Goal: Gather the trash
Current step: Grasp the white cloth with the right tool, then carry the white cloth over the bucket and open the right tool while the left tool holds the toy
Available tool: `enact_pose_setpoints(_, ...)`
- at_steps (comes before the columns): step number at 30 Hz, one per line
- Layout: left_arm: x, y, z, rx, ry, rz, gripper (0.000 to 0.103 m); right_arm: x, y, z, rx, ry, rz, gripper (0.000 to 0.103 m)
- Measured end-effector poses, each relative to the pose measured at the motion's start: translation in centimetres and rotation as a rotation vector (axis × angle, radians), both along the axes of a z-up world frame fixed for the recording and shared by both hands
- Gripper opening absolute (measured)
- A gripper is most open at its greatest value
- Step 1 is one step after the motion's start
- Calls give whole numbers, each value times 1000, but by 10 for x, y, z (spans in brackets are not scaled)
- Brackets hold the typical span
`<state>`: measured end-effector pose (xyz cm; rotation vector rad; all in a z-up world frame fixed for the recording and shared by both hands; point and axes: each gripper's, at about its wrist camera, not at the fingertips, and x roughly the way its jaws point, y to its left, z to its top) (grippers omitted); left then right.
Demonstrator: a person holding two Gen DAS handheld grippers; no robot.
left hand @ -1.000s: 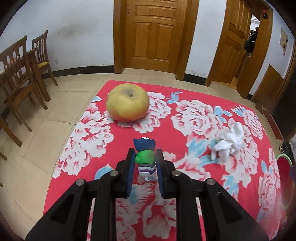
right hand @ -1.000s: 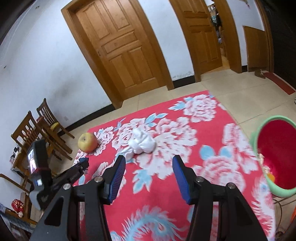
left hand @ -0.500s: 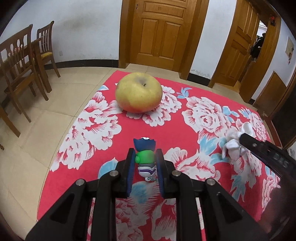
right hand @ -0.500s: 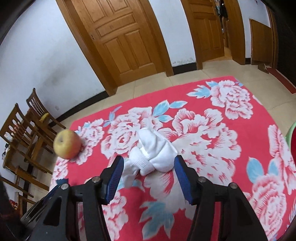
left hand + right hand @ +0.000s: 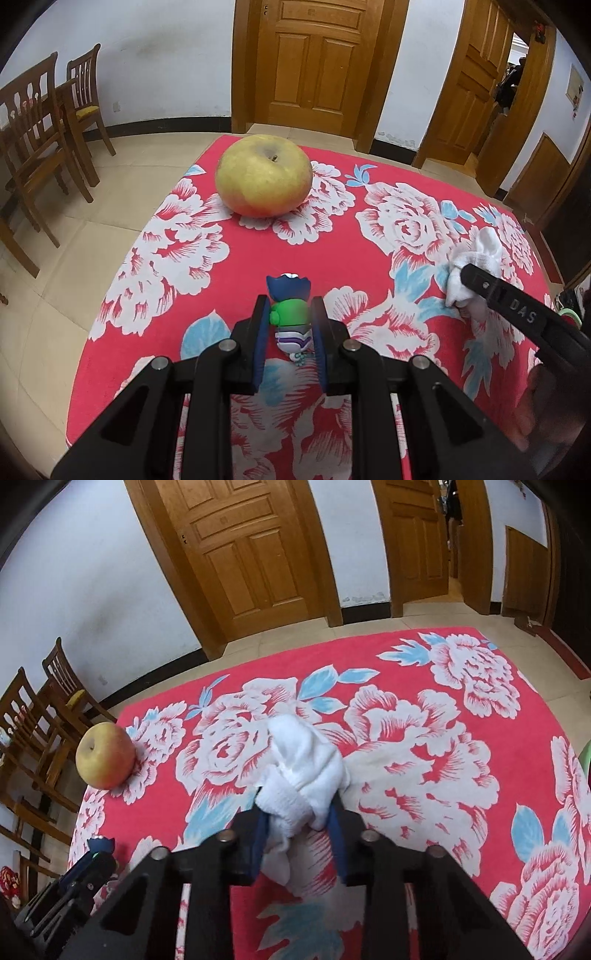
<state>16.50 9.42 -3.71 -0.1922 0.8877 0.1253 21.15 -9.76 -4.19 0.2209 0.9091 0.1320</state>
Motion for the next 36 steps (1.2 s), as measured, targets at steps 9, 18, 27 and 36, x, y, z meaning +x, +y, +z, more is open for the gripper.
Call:
enact_pose_setpoints(9,-1,0,1,-7,-4,0,21,-35,-19,26,67,-34,6,25)
enact_pose_setpoints(18,-6,-4,7,-5,-23,-15,21,-86,-48,49,88,-60,-5,25)
enact_pose_setpoints(27,-10,-13,11,-11,-28,-50,21,-129,-81,68,63,-111,-45,25)
enact_pose_setpoints(36,-30,-35,26,-17,-34,-93,21,-161,-119,71,59,-130,-107,26)
